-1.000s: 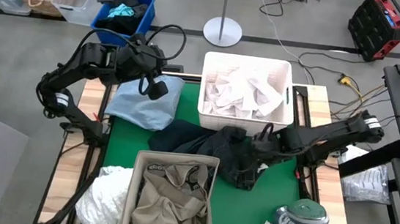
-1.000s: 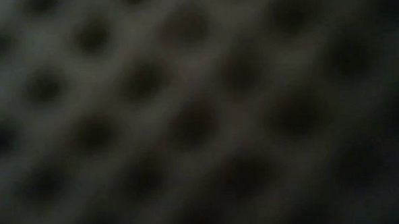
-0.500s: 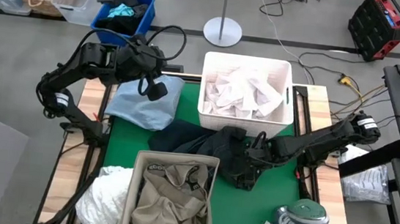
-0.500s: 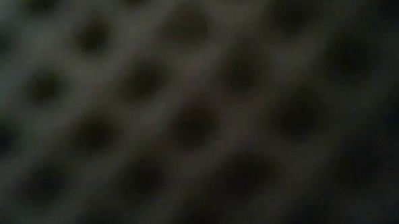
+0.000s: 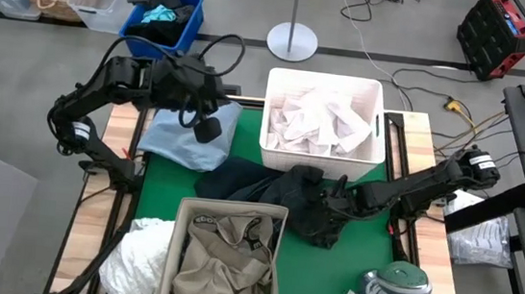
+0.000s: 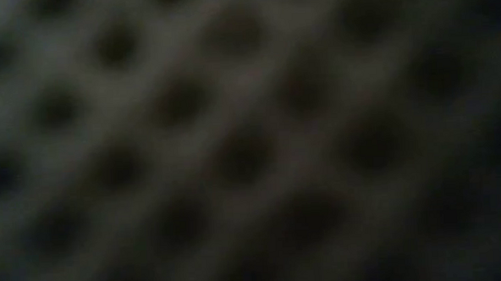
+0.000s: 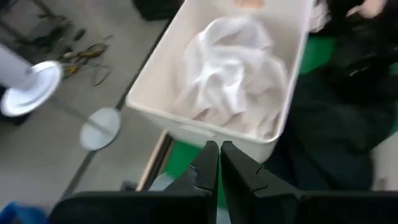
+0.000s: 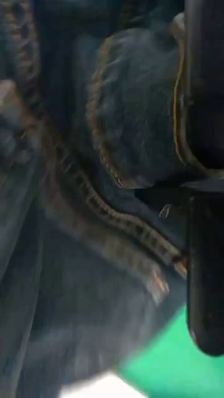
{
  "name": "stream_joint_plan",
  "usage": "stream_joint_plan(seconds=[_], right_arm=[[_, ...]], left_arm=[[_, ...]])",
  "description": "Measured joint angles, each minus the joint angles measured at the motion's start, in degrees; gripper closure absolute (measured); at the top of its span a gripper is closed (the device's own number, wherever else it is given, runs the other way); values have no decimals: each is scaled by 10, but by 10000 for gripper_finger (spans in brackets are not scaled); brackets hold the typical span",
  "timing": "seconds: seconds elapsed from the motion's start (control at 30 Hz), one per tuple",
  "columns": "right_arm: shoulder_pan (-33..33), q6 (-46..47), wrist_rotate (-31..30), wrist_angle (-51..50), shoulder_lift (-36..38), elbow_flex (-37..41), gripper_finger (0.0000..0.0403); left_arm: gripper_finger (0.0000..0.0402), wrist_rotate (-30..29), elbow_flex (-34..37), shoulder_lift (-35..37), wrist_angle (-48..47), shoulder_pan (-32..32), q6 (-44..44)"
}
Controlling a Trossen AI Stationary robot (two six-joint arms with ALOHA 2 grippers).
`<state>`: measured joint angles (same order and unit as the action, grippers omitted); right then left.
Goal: Sort clothes
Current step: Put the blue pants into the gray laundry organizer
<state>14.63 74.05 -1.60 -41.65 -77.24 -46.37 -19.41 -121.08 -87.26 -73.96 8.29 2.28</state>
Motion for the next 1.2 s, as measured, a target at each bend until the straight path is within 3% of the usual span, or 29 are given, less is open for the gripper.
stream_joint_plan(seconds=[0.27, 0.53, 0.67, 1.2], right_arm=[[0, -82, -9, -3, 57, -55, 393], [0, -175, -91, -7, 149, -148, 393], [0, -251, -124, -5, 171, -214, 394], [-38, -505, -165, 49, 100, -476, 394]], left_arm=[[402, 40, -53, -7, 46, -5, -9], [402, 40, -138, -31, 86, -35, 20], [402, 39, -131, -38, 137, -44, 43], [390, 40, -131, -88, 193, -83, 90]])
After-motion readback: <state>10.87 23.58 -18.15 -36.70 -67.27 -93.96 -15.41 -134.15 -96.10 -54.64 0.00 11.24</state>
